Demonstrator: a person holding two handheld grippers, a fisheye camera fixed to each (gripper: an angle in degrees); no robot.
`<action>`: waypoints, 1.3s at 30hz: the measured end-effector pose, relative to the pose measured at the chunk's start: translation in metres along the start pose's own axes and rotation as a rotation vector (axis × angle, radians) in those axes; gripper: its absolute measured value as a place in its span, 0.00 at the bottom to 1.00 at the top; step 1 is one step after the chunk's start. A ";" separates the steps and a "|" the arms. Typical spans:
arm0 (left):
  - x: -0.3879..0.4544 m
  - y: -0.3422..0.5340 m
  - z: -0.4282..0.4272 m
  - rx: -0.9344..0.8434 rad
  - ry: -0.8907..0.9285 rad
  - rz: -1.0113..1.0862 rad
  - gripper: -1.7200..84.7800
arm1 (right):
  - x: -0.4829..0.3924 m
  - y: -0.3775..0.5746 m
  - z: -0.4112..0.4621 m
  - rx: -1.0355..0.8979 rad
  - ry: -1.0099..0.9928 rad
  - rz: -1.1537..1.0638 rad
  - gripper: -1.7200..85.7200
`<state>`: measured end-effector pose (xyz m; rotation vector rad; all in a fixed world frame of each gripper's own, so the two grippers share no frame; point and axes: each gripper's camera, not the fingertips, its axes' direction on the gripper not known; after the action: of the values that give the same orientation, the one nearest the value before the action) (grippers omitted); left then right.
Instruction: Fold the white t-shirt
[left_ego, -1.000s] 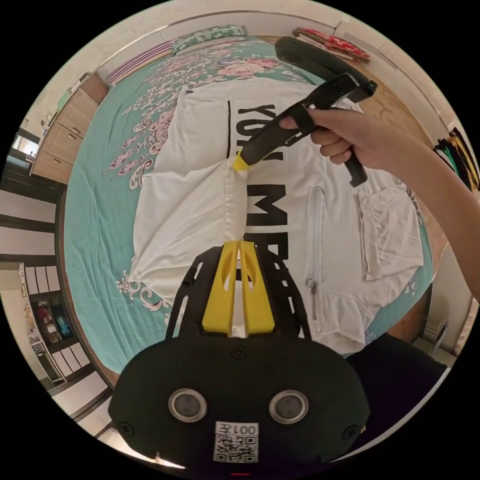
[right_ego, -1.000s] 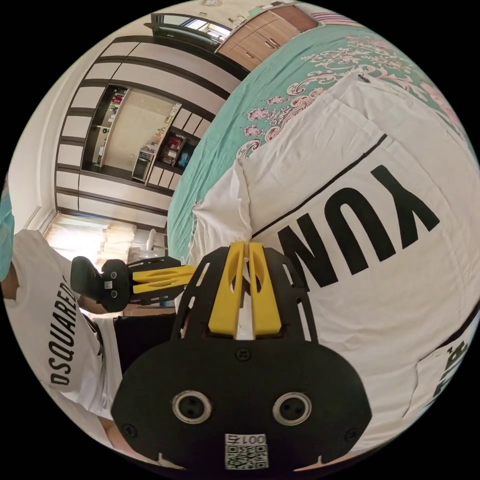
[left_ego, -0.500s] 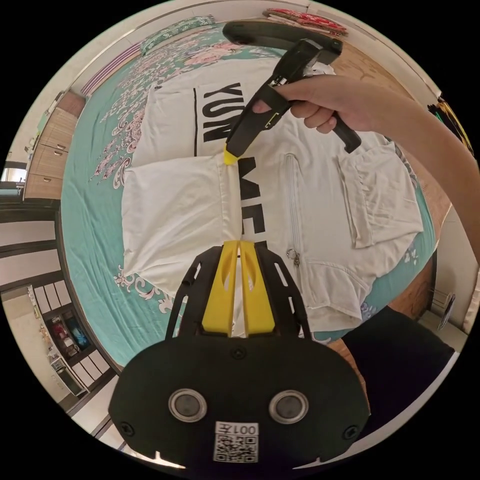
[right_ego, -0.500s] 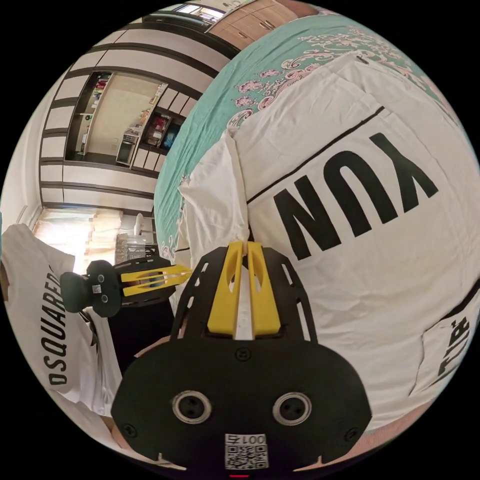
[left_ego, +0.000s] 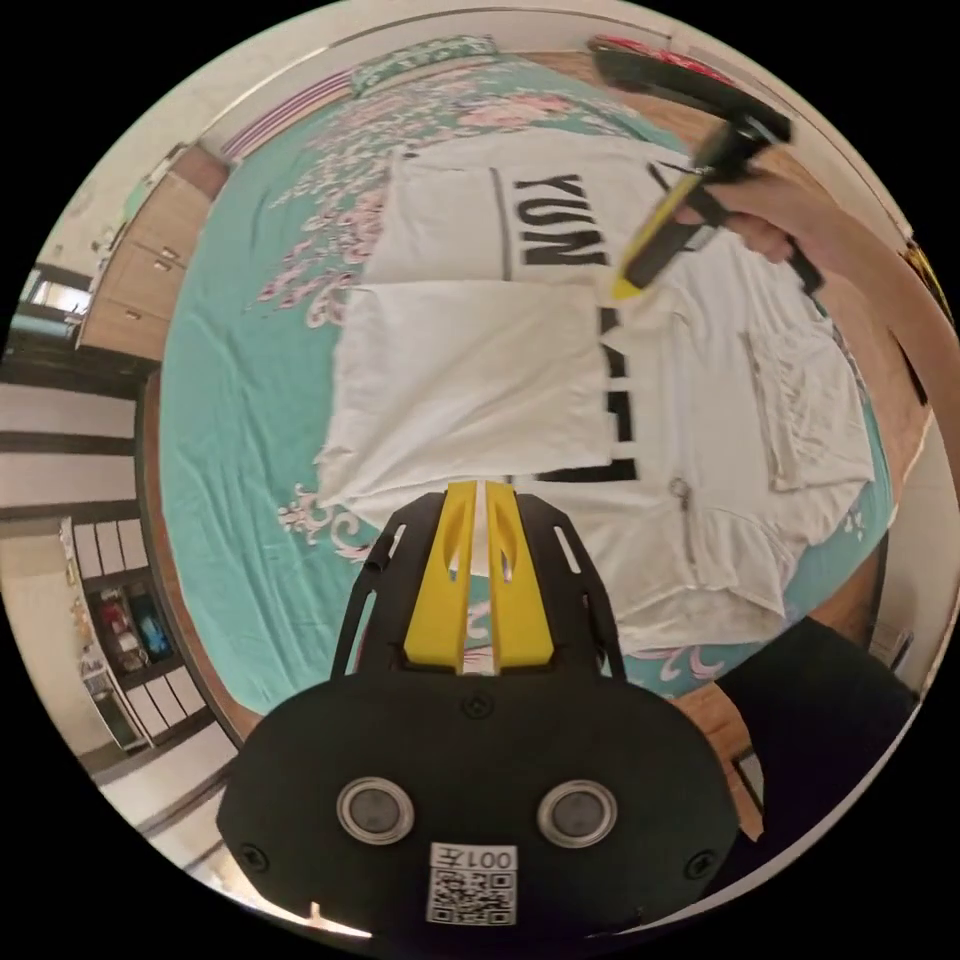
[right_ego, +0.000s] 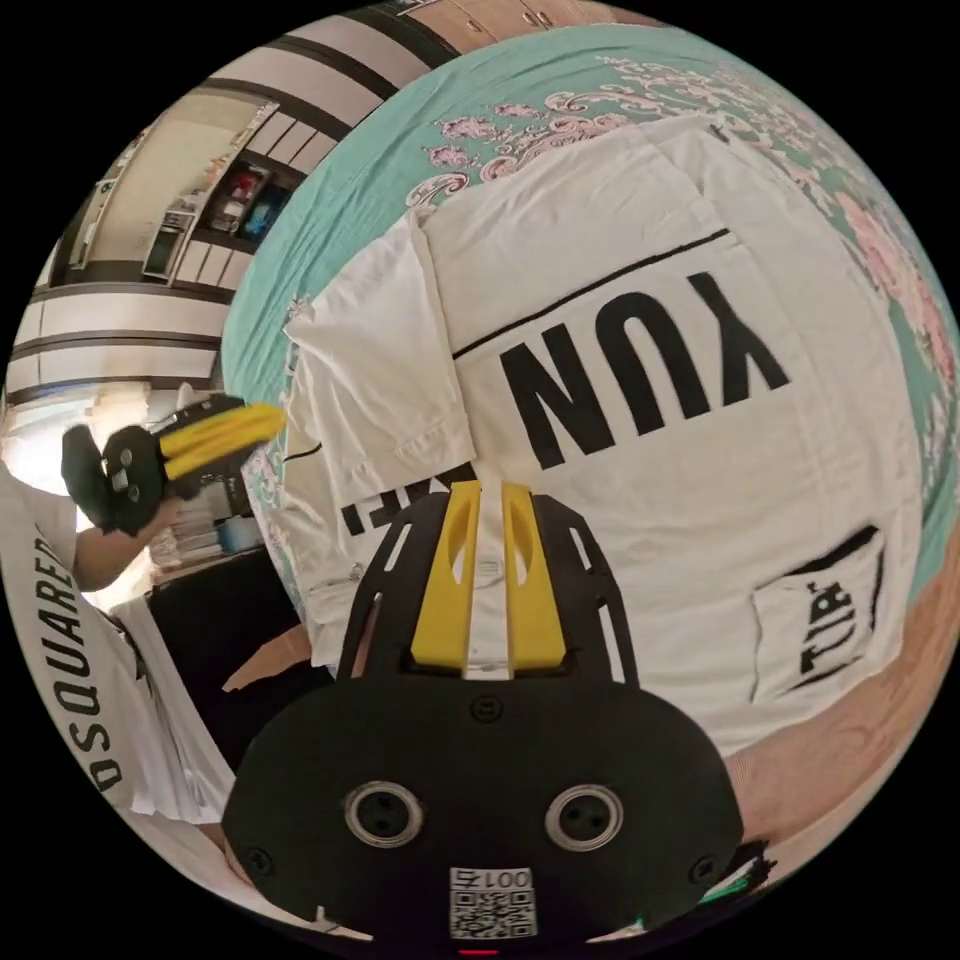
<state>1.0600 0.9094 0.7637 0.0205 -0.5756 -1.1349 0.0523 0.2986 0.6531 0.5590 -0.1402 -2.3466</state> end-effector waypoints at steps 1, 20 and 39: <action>-0.019 0.001 0.001 0.016 -0.040 -0.048 0.01 | -0.009 0.002 -0.008 0.026 0.049 -0.005 0.03; -0.086 0.017 0.077 0.002 -0.131 0.035 0.01 | -0.115 -0.122 0.044 0.270 0.233 -0.365 0.02; -0.112 0.014 0.112 0.071 -0.128 0.179 0.01 | -0.181 0.071 0.104 0.104 0.170 -0.155 0.02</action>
<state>0.9895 1.0415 0.8166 -0.0423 -0.7171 -0.9465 0.1700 0.3605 0.8289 0.8445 -0.1452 -2.4380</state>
